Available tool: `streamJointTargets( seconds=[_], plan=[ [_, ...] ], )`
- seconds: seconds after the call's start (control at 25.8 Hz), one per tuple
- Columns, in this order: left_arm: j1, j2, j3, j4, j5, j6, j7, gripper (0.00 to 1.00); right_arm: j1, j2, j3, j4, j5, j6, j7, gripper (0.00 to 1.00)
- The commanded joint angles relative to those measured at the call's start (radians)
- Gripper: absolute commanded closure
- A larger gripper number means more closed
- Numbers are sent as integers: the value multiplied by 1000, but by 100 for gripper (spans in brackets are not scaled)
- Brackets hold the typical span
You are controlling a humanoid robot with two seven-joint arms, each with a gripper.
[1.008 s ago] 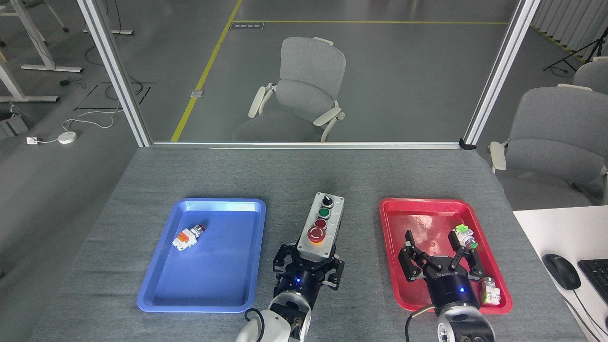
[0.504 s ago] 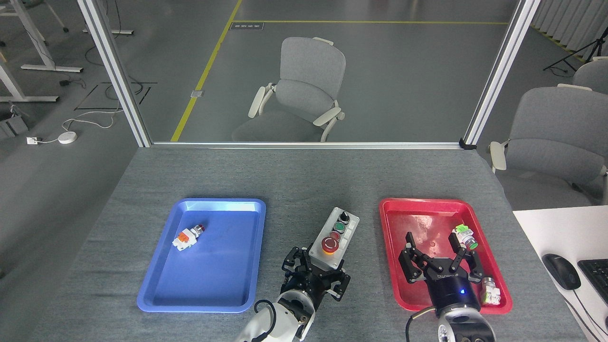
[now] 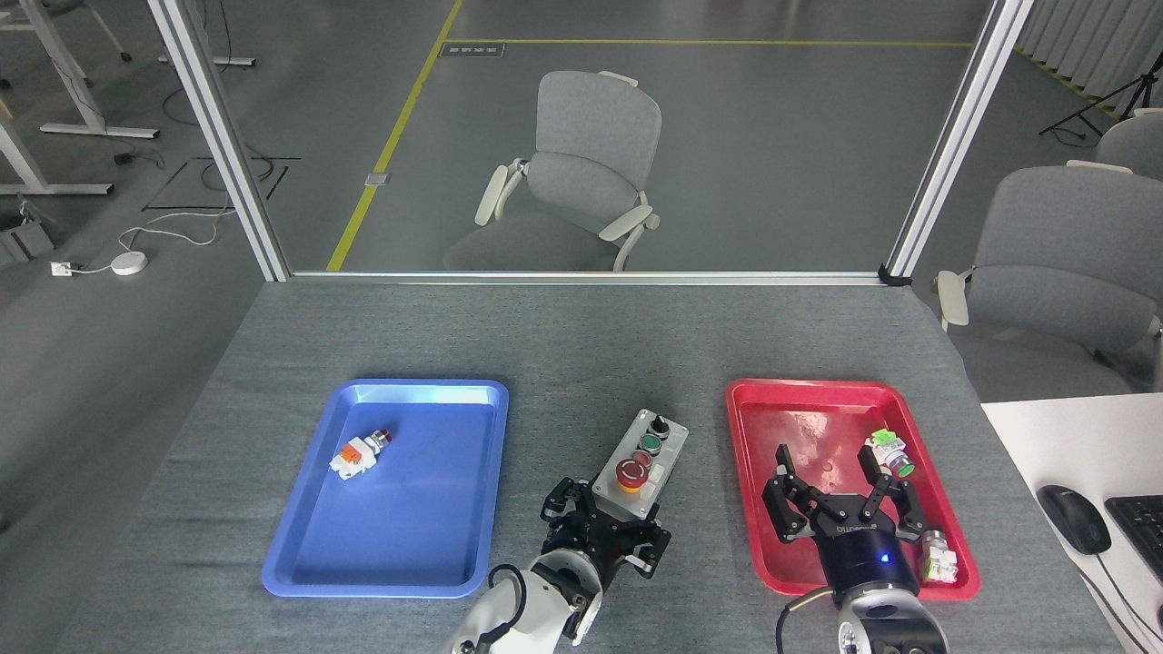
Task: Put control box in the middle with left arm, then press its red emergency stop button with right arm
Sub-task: 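Lift the control box with the left gripper and lower it between the trays, then open the left gripper and withdraw it toward the blue tray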
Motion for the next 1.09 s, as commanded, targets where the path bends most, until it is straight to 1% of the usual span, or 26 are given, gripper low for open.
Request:
streamJointTargets(
  seconds=[0.0,0.04,0.12,0.19,0.31,0.35,0.47,0.54,0.58,0.7,0.78,0.89,0.97,1.01,1.05],
  plan=[
    [1,0,-20,2,5,-4,-9,66,0,0,-2,0,0,1,-4,4],
    [3,0,-20,2,7,-4,-9,52,1,0,-2,1,0,1,-4,4],
    [9,0,-20,0,5,-4,-9,46,5,0,-3,1,0,0,-4,4],
    [18,0,-20,0,7,-1,-9,24,5,5,-5,0,2,0,-4,4],
    [32,1,-13,-13,8,-4,-7,5,1,5,-9,12,-2,1,-4,4],
    [40,0,-11,-23,8,-5,-7,3,-2,-2,-9,20,-3,1,-4,4],
    [109,7,-9,-87,10,-10,-6,2,3,11,-5,4,2,0,-4,4],
    [139,29,-8,-170,11,-8,-7,2,12,17,-8,-11,2,-3,-4,4],
    [159,59,-8,-213,10,-7,-7,2,14,15,-11,-10,2,-3,-2,4],
    [208,179,-5,-371,13,-2,-9,2,14,6,-13,4,-3,-2,1,4],
    [245,259,26,-483,14,-5,-9,2,14,1,-16,7,-6,-2,1,5],
    [331,365,118,-647,13,-33,-7,2,15,0,-16,9,-5,-5,1,8],
    [368,423,199,-717,14,-76,-4,2,17,5,-13,7,-2,-6,-1,11],
    [392,440,257,-747,14,-99,-1,2,21,8,-11,7,0,-6,-1,11],
    [415,443,317,-770,14,-126,0,2,26,9,-11,6,0,-8,-1,15]
  ],
)
